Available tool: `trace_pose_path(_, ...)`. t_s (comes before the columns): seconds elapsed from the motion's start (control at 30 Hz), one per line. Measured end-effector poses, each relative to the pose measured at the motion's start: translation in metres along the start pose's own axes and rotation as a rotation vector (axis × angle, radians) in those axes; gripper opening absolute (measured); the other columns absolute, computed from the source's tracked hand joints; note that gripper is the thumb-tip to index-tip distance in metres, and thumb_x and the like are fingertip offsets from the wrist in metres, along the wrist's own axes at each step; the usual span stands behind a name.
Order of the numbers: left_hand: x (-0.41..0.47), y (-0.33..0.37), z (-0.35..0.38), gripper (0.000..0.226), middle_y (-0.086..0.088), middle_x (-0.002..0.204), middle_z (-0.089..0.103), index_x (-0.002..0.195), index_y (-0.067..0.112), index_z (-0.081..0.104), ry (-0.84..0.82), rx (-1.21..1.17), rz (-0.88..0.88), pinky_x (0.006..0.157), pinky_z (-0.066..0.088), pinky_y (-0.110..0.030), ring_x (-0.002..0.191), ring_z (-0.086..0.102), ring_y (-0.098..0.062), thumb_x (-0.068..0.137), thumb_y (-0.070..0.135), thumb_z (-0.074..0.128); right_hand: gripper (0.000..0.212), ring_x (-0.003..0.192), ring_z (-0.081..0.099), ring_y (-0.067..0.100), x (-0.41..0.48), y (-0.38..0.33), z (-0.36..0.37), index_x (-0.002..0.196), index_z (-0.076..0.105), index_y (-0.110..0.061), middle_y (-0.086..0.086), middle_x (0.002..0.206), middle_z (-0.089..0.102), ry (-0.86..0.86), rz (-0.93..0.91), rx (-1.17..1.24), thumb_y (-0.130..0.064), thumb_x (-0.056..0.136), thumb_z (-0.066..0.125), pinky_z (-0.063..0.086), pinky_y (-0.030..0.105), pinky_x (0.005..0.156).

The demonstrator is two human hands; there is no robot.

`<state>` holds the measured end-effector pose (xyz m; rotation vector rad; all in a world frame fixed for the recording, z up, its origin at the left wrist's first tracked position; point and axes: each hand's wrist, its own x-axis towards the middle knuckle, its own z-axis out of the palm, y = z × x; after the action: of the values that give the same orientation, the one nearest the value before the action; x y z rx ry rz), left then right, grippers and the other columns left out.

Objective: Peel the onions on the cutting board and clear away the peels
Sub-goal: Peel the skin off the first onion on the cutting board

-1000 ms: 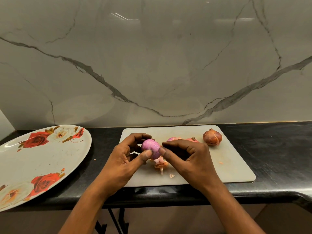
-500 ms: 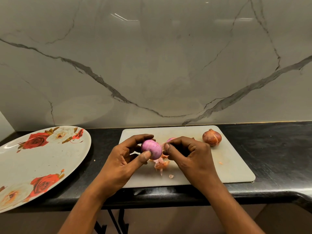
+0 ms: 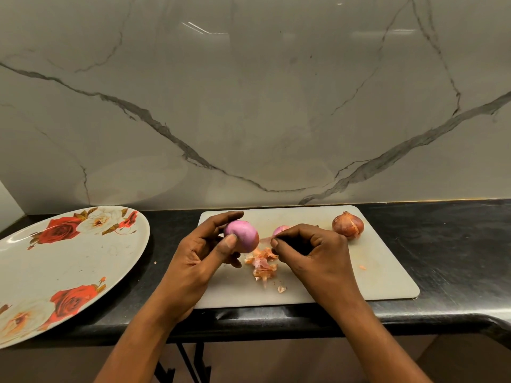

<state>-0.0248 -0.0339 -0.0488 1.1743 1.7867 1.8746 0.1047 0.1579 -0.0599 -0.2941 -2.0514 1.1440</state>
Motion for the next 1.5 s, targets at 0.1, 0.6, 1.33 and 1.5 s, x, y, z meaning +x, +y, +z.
trace_pose_path(0.1, 0.002, 0.001, 0.002, 0.038, 0.005, 0.124, 0.071, 0.137, 0.026, 0.062, 0.022, -0.032, -0.042, 0.082, 0.063, -0.034, 0.102, 0.073, -0.031, 0.099, 0.023, 0.059, 0.023, 0.093, 0.077, 0.002, 0.0, 0.002, 0.0, 0.111, 0.083, -0.025, -0.014, 0.101, 0.081, -0.008, 0.015, -0.003, -0.016, 0.09, 0.082, 0.066, 0.034, 0.086)
trace_pose_path(0.6, 0.005, 0.0, 0.006, 0.034, -0.012, 0.121, 0.074, 0.128, 0.009, 0.066, 0.021, -0.076, -0.114, 0.081, 0.066, -0.039, 0.107, 0.076, -0.032, 0.095, 0.018, 0.064, 0.025, 0.097, 0.076, 0.004, -0.001, -0.007, 0.001, 0.117, 0.08, -0.029, -0.02, 0.103, 0.079, -0.106, -0.103, 0.026, -0.014, 0.099, 0.073, 0.065, 0.029, 0.083)
trace_pose_path(1.33, 0.002, 0.001, 0.006, 0.037, -0.013, 0.12, 0.074, 0.126, 0.008, 0.069, 0.01, -0.084, -0.12, 0.08, 0.066, -0.04, 0.105, 0.076, -0.034, 0.092, 0.02, 0.068, 0.037, 0.095, 0.077, 0.012, 0.0, -0.003, 0.002, 0.125, 0.078, -0.024, -0.01, 0.103, 0.081, -0.174, -0.133, 0.04, -0.003, 0.096, 0.07, 0.063, 0.028, 0.083)
trace_pose_path(1.5, 0.004, 0.001, 0.006, 0.035, -0.014, 0.12, 0.075, 0.127, 0.009, 0.067, 0.025, -0.085, -0.116, 0.082, 0.066, -0.04, 0.104, 0.077, -0.034, 0.093, 0.019, 0.068, 0.029, 0.101, 0.076, 0.005, -0.002, -0.009, 0.0, 0.123, 0.078, -0.023, -0.012, 0.106, 0.081, -0.185, -0.121, 0.11, -0.012, 0.096, 0.077, 0.062, 0.023, 0.088)
